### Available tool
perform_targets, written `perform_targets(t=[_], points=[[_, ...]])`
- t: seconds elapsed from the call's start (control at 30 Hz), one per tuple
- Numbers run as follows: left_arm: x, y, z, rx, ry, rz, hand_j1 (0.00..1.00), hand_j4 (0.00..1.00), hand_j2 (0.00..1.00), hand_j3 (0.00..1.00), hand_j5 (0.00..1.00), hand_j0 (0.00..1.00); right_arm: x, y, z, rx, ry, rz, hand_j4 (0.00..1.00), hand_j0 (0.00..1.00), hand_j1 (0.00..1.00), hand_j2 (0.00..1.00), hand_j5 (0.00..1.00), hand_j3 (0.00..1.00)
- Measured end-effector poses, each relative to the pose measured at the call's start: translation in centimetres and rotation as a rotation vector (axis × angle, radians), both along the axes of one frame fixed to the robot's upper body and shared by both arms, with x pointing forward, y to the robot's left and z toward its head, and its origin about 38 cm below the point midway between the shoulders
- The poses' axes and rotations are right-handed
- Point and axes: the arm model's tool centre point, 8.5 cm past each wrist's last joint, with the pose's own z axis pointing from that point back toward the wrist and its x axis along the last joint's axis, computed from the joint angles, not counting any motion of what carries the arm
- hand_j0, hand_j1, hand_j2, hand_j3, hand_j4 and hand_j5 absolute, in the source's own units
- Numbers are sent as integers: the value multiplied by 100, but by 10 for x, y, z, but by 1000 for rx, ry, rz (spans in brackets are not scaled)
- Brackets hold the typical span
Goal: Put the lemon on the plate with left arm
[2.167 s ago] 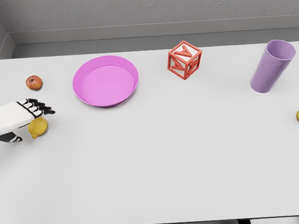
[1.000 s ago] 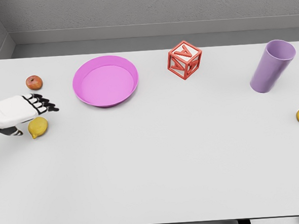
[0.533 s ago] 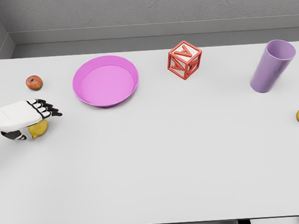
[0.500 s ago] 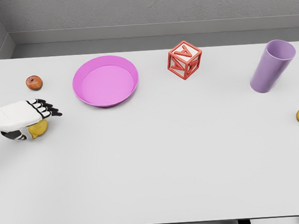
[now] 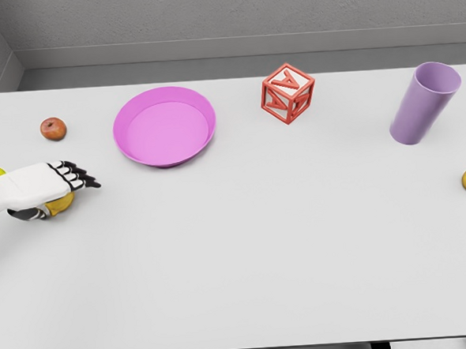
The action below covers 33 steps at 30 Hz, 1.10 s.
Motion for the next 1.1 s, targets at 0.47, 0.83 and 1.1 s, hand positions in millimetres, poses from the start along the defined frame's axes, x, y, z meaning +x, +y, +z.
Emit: perform_targets(t=[0.47, 0.83, 1.1], points=[[1, 2, 2, -3, -1, 5, 69, 69, 69, 69, 69, 69, 0, 0, 0, 0, 0, 0, 100, 100, 100, 100, 100, 100], [1, 5, 4, 3, -3, 10, 42, 42, 42, 42, 42, 42, 0, 0, 0, 0, 0, 0, 100, 100, 100, 100, 100, 100], [4, 5, 11, 1, -21, 12, 33, 33, 33, 33, 33, 33, 0, 0, 0, 0, 0, 0, 100, 100, 100, 100, 100, 100]])
